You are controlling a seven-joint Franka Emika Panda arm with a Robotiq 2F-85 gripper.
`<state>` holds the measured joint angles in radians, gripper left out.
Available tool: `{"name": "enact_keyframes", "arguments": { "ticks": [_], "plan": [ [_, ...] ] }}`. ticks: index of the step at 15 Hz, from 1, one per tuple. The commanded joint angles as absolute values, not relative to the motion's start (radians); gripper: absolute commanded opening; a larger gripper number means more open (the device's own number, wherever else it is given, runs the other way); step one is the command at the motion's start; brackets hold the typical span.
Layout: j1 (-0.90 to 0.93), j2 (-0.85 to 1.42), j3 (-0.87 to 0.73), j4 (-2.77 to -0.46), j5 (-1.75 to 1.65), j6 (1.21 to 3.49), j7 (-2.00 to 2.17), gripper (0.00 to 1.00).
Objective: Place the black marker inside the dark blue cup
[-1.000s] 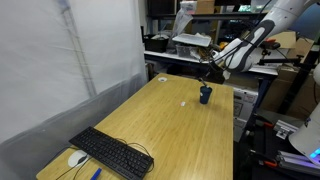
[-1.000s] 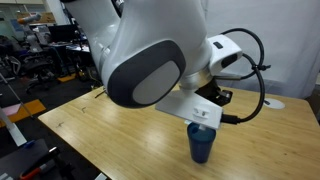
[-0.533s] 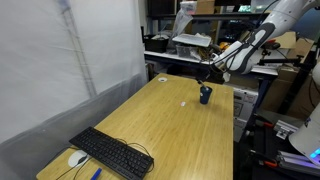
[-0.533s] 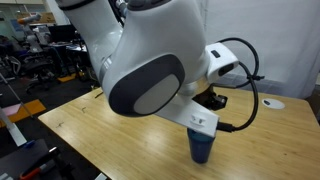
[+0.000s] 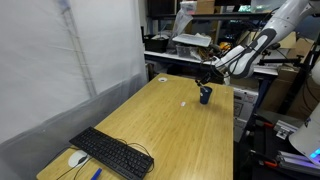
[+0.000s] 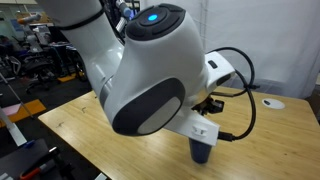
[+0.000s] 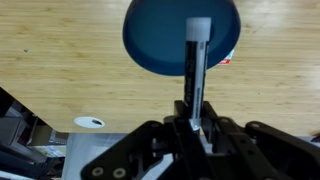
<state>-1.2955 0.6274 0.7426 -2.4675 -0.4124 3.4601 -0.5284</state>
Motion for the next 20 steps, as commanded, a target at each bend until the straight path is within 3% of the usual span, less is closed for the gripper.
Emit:
{"name": "enact_keyframes", "arguments": {
  "ticks": [1,12,13,15,20],
  "plan": [
    [-1.381,0.672,0.804,-2.435,-0.468,3.458,-0.558,0.05],
    [-1.393,0.743,0.789,-2.437,-0.483,3.454,-0.587,0.05],
    [-1.386,0.740,0.784,-2.436,-0.475,3.453,-0.591,0.44],
    [-1.383,0.744,0.785,-2.435,-0.472,3.453,-0.595,0.51],
    [-1.366,0.720,0.777,-2.448,-0.446,3.453,-0.576,0.85]
  ]
}}
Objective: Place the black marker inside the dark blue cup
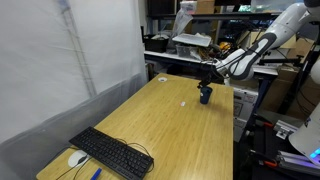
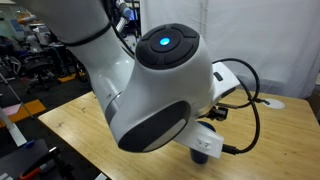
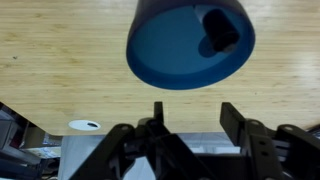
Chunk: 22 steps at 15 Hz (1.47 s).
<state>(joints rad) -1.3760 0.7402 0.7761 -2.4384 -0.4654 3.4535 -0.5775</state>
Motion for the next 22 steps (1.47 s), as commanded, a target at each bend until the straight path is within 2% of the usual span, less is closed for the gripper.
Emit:
{"name": "enact_keyframes", "arguments": {
  "ticks": [1,2,3,6,11,17,21,22],
  "plan": [
    [-1.337,0.697,0.738,-2.447,-0.520,3.453,-0.488,0.93],
    [-1.329,0.678,0.754,-2.469,-0.432,3.436,-0.535,0.98],
    [-1.283,0.635,0.707,-2.469,-0.488,3.424,-0.426,1.00],
    [-1.220,0.551,0.687,-2.478,-0.466,3.349,-0.332,1.00],
    [-1.170,0.374,0.739,-2.477,-0.366,3.105,-0.260,1.00],
    [-1.186,0.254,0.868,-2.416,-0.299,2.749,-0.212,1.00],
    [-1.183,0.212,0.894,-2.348,-0.263,2.595,-0.225,1.00],
    [-1.025,0.165,0.745,-2.338,-0.157,2.583,-0.297,1.00]
  ]
}}
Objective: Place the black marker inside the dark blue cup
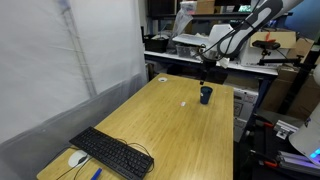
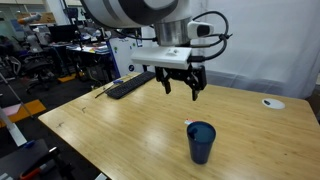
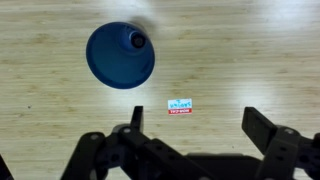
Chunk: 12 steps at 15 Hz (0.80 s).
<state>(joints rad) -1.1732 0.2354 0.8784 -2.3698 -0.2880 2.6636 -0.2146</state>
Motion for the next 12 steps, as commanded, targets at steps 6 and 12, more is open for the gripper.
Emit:
{"name": "enact_keyframes", "arguments": {
  "ticks": [6,12],
  "plan": [
    [-0.673,0.134,0.390,-2.280,-0.048,2.491,-0.365,1.00],
    [-0.380,0.140,0.090,-2.263,-0.035,2.465,-0.373,1.00]
  ]
}}
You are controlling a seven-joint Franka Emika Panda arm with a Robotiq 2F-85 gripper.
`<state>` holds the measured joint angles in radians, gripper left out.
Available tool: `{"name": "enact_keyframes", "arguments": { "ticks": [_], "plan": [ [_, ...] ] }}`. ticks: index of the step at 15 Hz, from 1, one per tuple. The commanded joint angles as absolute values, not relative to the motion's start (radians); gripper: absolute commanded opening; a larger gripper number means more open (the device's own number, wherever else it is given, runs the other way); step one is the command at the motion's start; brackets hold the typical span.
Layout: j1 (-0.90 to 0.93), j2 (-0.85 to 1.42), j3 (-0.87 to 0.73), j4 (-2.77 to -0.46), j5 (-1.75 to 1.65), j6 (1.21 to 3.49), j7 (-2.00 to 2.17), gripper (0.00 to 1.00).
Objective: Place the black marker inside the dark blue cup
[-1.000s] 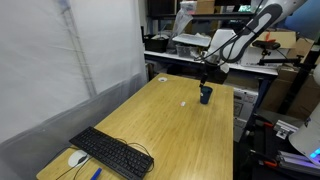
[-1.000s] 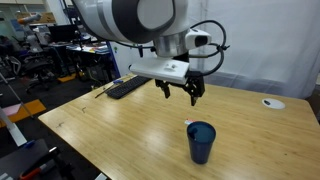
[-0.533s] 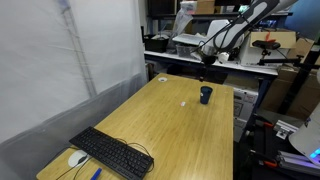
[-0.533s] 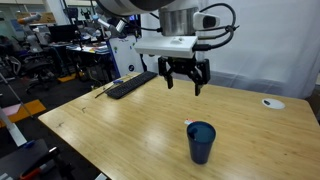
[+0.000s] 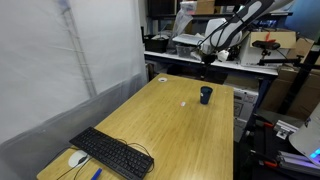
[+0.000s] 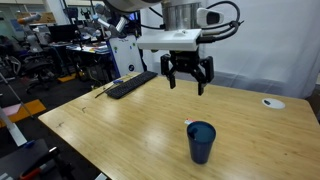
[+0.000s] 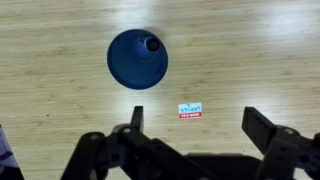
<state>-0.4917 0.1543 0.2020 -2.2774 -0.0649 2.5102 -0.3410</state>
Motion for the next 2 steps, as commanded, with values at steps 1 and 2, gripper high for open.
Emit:
{"name": "enact_keyframes", "arguments": {
  "ticks": [1,2],
  "plan": [
    [-0.352,0.142,0.062,-2.264,-0.037,2.466,-0.371,1.00],
    [-0.330,0.143,0.038,-2.263,-0.039,2.466,-0.368,1.00]
  ]
}}
